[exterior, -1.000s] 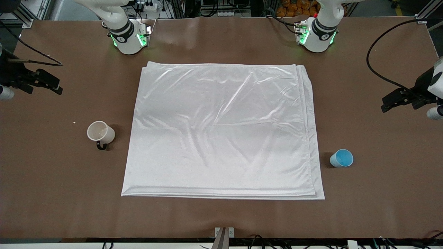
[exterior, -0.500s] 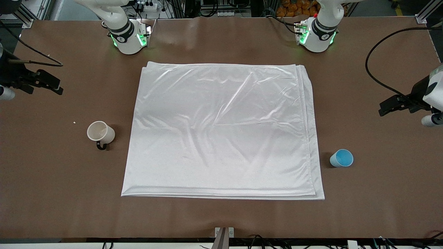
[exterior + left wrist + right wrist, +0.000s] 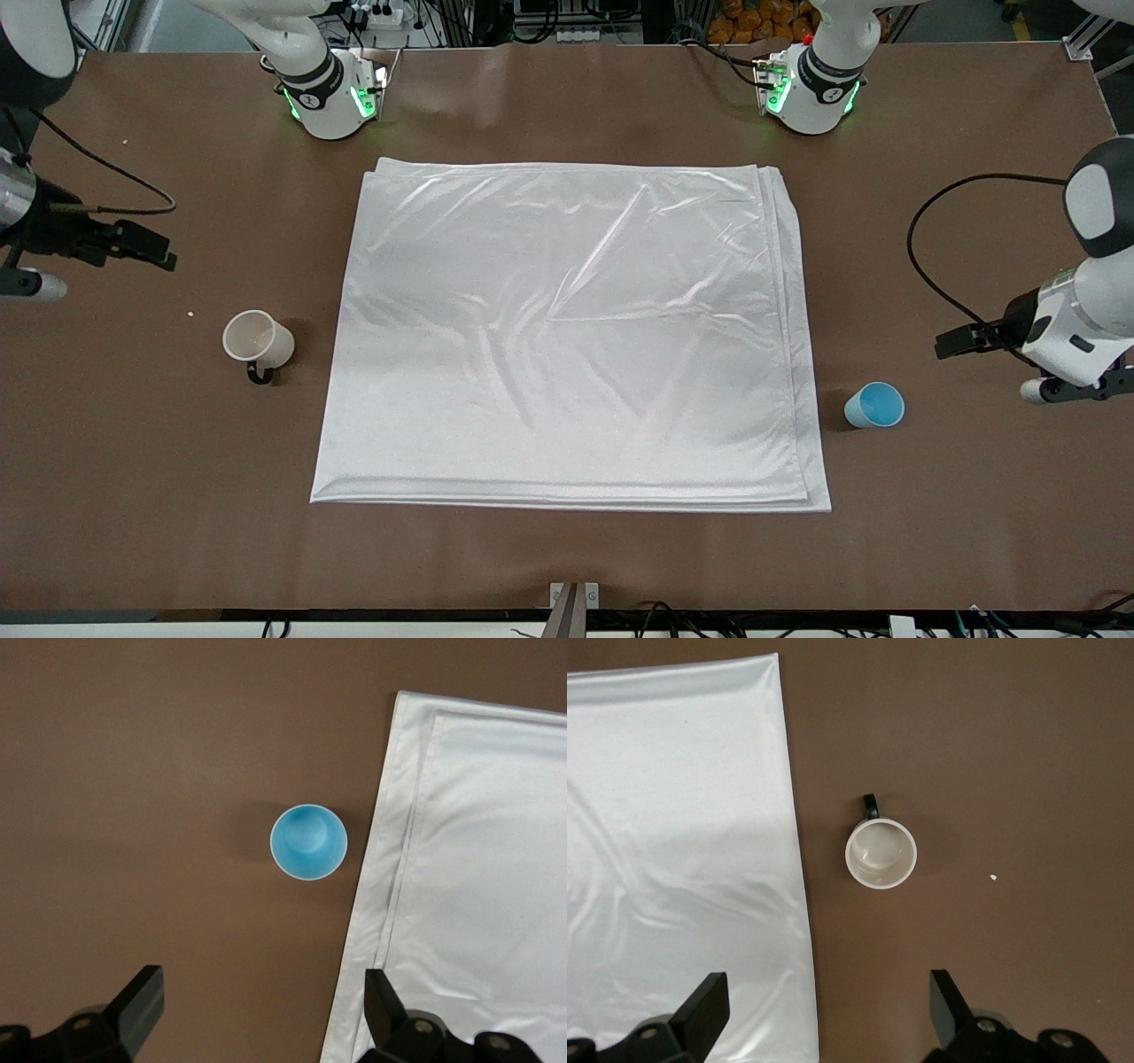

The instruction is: Place blue cup into white mug on cloth

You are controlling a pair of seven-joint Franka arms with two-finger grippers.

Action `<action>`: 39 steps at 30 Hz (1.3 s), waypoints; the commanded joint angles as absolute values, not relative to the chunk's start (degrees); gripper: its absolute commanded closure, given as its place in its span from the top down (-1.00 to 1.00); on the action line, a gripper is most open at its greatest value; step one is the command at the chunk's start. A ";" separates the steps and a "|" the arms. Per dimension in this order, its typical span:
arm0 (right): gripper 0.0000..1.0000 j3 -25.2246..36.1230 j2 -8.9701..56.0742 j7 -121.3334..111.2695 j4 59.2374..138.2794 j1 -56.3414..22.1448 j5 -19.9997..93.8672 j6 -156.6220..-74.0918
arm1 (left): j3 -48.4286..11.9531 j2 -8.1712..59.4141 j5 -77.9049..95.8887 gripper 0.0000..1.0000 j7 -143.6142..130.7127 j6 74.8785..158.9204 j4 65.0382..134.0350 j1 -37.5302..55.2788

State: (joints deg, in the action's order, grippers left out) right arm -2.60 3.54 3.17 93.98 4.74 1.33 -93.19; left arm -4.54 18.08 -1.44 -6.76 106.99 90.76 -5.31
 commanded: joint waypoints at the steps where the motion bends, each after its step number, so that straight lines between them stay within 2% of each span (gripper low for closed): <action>1: 1.00 -2.99 11.94 3.51 89.83 6.15 1.15 -96.41 | -4.48 21.53 -0.79 1.00 -5.98 113.89 93.33 -6.24; 5: 1.00 -2.90 17.39 2.73 86.49 6.68 0.18 -97.82 | -4.48 22.41 -0.79 1.00 -6.06 119.87 96.76 -6.33; 10: 1.00 -2.99 23.37 -0.61 83.50 7.65 0.26 -100.18 | -4.48 24.61 -0.70 1.00 -6.42 122.43 97.47 -6.33; 17: 1.00 -2.99 30.22 -6.59 83.14 7.65 0.18 -108.80 | -4.48 28.03 -0.70 1.00 -6.77 126.12 97.47 -6.33; 24: 1.00 -2.90 36.20 -8.62 82.97 7.39 0.09 -112.23 | -4.48 31.29 -0.70 1.00 -6.86 128.76 97.38 -6.42; 32: 1.00 -2.90 41.65 -8.52 83.14 7.12 -0.18 -115.31 | -4.48 33.04 -0.70 1.00 -6.86 129.99 97.03 -7.12; 39: 1.00 -2.99 43.15 -8.00 83.85 7.47 0.44 -114.88 | -4.39 34.19 -0.70 1.00 -6.86 131.57 97.03 -6.86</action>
State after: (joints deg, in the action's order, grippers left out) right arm -2.54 41.87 -7.93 85.41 6.90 0.76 -116.11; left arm -4.44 33.33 -1.44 -6.81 130.53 97.55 -6.92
